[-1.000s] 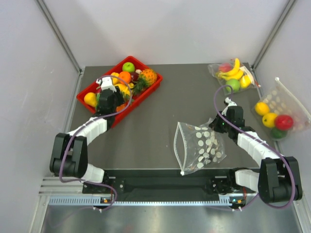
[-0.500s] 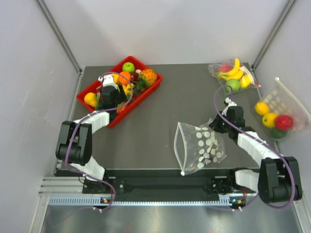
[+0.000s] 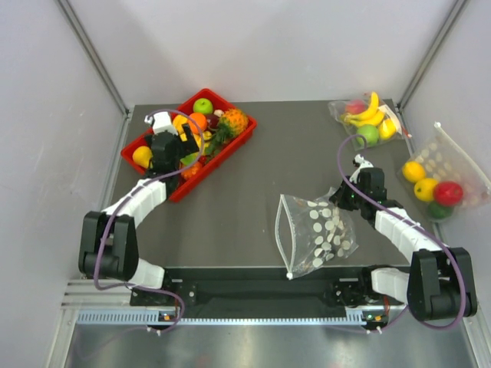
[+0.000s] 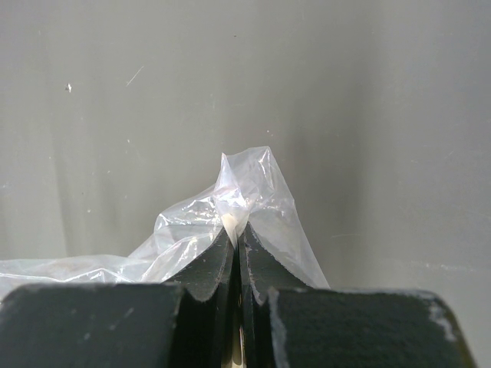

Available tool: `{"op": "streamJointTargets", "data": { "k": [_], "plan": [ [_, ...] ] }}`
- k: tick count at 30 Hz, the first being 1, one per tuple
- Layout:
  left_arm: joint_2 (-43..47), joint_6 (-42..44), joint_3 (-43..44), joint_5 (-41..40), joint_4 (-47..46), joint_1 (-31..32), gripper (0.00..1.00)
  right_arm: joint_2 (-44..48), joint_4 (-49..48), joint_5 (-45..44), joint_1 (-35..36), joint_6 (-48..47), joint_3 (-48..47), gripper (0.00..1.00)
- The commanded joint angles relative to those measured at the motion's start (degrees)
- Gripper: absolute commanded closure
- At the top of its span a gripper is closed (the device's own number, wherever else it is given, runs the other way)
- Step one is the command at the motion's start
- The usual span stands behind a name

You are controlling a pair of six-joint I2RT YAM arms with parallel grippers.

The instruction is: Open the zip-top bag and remove the fake food

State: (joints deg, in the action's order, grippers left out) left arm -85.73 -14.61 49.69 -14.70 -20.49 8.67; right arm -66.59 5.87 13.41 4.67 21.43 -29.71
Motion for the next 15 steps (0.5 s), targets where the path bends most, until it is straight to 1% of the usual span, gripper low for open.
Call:
{"op": "streamJointTargets", "data": {
  "k": [1,2,5,6,7,8,10,11,13,14,15],
  "plan": [
    [7.75,1.08,-0.56,-1.12,-0.34,0.47,0.01,0.23,-0.51,0.74,-1.06,-0.95,-1.93,1.00],
    [8.73,1.25,-0.82,-1.12,-0.25,0.91,0.01,0.23,-0.33,0.83,-1.06,-0.95,-2.01,1.00],
    [12.51,6.51,-1.44,-4.97,-1.47,6.52,0.01,0.14,0.19,0.74,-1.15,-1.04,-2.80,1.00],
    [14.09,10.53,-1.35,-7.77,-2.00,11.50,0.01,0.05,0.37,0.74,-1.06,-1.30,-3.15,1.00],
    [14.71,12.22,-1.09,-8.58,-2.18,13.98,0.01,-0.03,0.46,0.74,-1.06,-1.30,-3.33,1.00],
    [15.33,13.46,-0.91,-8.68,-2.18,18.53,0.01,-0.12,0.63,0.74,-1.06,-1.22,-3.51,1.00],
    [17.08,16.10,-1.17,-7.80,-2.01,22.95,0.01,-0.21,0.64,0.83,-1.06,-1.13,-3.95,1.00],
    [17.61,16.54,-1.52,-7.63,-1.84,26.98,0.01,-0.21,0.55,0.92,-1.06,-1.04,-4.03,1.00],
    [19.20,16.98,-3.19,-5.62,-1.13,30.52,0.02,-0.38,0.64,1.00,-1.06,-0.87,-4.56,0.99],
    [19.72,16.90,-4.15,-4.65,-1.04,33.93,0.02,-0.47,0.72,1.00,-1.15,-0.95,-4.82,0.99],
    [20.95,16.11,-6.69,-4.12,-1.13,35.79,0.03,-0.65,0.81,1.09,-1.06,-0.95,-5.35,0.98]
  ]
}}
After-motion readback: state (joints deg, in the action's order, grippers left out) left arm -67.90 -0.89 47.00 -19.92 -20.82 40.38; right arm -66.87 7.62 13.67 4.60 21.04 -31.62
